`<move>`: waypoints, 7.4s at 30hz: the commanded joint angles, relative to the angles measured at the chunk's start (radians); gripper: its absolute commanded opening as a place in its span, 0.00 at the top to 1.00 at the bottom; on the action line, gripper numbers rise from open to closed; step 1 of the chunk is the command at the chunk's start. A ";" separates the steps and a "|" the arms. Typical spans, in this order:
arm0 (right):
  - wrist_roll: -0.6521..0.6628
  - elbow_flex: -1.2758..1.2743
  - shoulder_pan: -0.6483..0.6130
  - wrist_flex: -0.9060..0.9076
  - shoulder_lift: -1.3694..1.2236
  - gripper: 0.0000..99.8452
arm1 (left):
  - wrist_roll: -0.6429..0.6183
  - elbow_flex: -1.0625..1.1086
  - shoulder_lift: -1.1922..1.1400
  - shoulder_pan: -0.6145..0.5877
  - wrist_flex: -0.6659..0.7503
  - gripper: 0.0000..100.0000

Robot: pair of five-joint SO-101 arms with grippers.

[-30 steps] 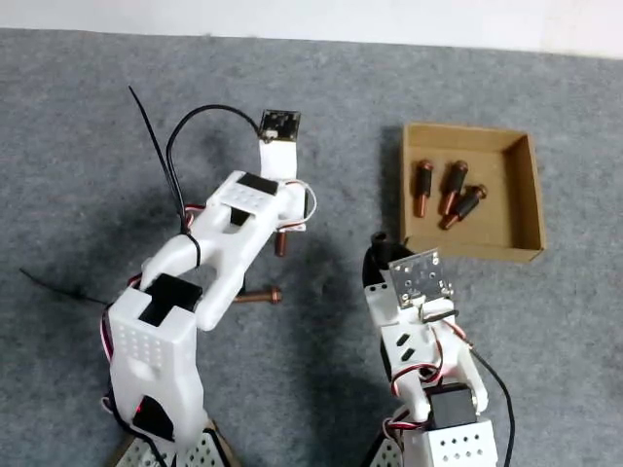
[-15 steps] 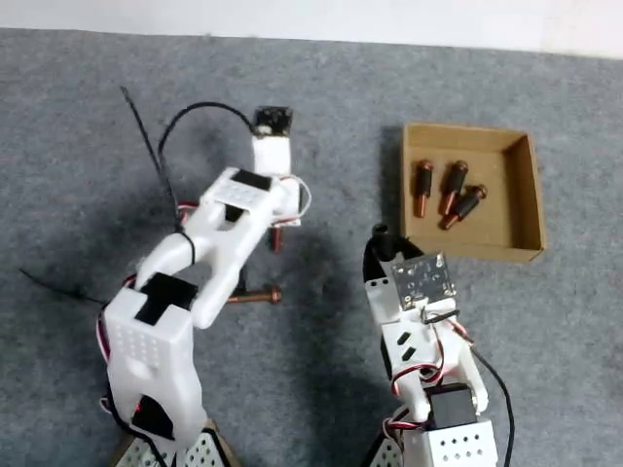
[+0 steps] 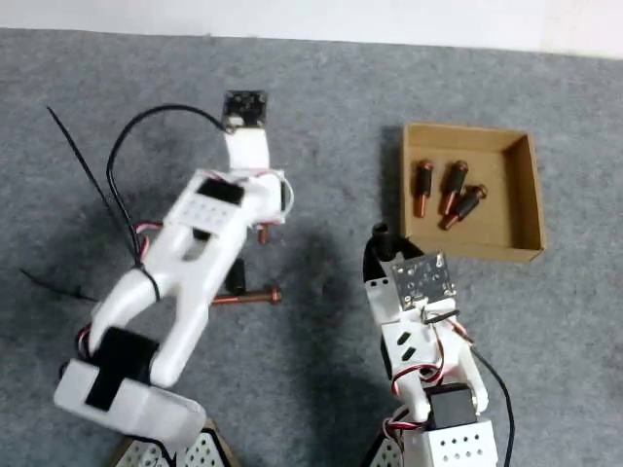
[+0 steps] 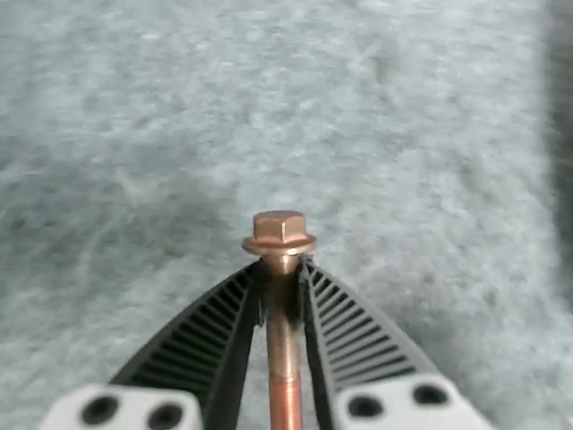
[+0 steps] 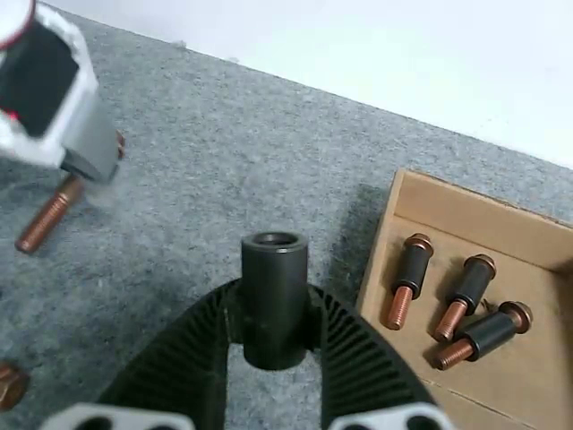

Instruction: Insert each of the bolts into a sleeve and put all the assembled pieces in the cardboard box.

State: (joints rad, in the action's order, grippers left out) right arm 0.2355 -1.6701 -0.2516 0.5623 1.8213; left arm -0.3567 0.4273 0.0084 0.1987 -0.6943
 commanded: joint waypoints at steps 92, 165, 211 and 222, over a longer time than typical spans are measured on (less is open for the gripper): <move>-0.003 -0.096 -0.160 -0.031 0.015 0.99 | 0.000 1.277 1.524 0.275 1.241 0.99; -0.003 0.038 -0.372 -0.131 0.018 0.99 | -0.226 1.270 1.782 0.288 0.752 0.99; -0.003 0.185 -0.443 -0.131 0.018 0.99 | -0.226 1.271 1.773 0.348 0.678 0.99; -0.003 0.185 -0.441 -0.130 0.018 0.99 | -0.224 1.271 1.773 0.348 0.655 0.99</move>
State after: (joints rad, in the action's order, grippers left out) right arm 0.2371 -1.5781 -0.6797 0.4580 1.8213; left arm -0.5777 1.6794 1.8006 0.5255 -0.0130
